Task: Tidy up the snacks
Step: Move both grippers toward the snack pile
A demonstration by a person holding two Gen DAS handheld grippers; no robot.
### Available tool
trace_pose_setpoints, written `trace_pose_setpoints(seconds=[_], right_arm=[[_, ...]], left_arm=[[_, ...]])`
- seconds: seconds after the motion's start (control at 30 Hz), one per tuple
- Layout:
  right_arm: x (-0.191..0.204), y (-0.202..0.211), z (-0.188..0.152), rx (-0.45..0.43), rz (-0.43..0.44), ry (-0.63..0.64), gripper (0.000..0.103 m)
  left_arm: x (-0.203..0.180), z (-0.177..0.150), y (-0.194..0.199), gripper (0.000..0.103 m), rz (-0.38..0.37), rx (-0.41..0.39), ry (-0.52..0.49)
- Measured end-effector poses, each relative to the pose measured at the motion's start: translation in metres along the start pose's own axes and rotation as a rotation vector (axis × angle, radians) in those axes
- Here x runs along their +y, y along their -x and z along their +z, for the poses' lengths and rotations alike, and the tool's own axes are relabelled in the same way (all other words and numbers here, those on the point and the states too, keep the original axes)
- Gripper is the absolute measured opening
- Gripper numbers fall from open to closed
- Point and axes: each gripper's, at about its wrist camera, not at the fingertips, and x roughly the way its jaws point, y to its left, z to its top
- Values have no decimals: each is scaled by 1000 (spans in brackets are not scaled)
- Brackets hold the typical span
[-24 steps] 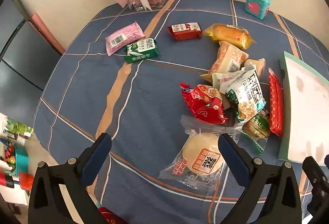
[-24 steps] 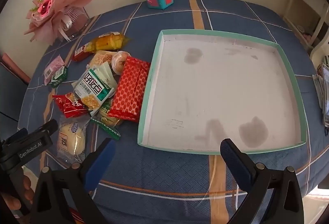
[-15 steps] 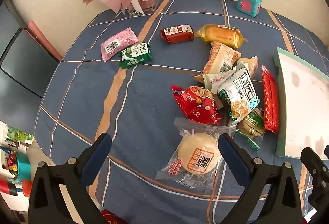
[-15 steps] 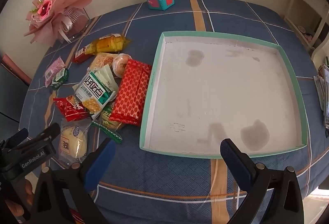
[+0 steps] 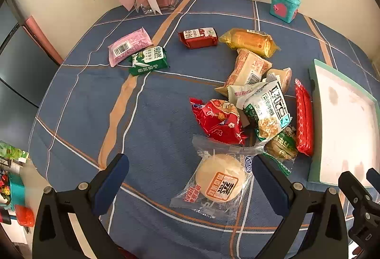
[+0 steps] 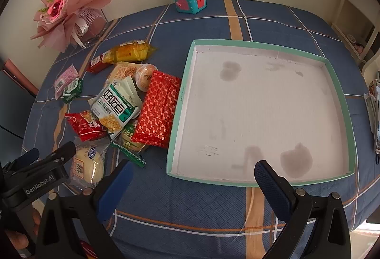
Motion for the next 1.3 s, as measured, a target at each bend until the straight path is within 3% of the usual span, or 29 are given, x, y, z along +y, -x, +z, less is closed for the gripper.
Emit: trace_pose_setpoints(seconds=[0.6, 1.3], right_arm=[[0, 1, 1, 2, 2, 1, 103], [2, 1, 1, 4, 0, 4, 103]], left_arm=[[2, 1, 7, 103, -66, -54, -13], [4, 1, 4, 103, -92, -19, 20]])
